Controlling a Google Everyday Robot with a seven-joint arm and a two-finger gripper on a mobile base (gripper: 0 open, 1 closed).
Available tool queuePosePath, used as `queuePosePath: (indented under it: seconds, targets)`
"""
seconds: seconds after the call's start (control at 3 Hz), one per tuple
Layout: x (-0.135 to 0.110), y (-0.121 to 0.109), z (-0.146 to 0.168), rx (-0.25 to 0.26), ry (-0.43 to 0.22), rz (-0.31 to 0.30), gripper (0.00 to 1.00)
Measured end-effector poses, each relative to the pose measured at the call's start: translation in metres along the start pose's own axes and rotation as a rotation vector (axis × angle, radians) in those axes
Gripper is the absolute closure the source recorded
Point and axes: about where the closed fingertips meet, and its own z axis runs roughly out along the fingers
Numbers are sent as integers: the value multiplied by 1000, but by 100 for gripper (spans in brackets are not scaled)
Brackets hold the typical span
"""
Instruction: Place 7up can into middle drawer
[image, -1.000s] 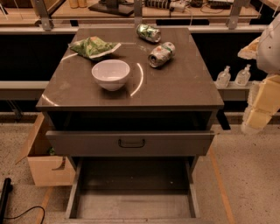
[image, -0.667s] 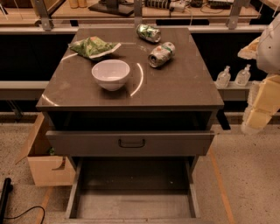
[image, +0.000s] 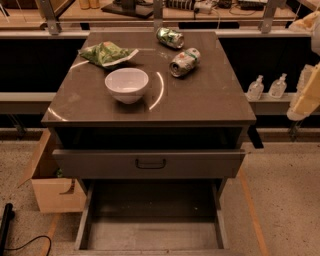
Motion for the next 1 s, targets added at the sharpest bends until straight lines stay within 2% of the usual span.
queuePosePath:
  seconds: [0.33, 0.67, 1.0]
  targets:
    - [5, -42, 11, 102, -43, -119, 0]
    - [-2, -79, 33, 159, -116, -263, 0]
    - [-3, -82, 35, 166, -113, -353, 0]
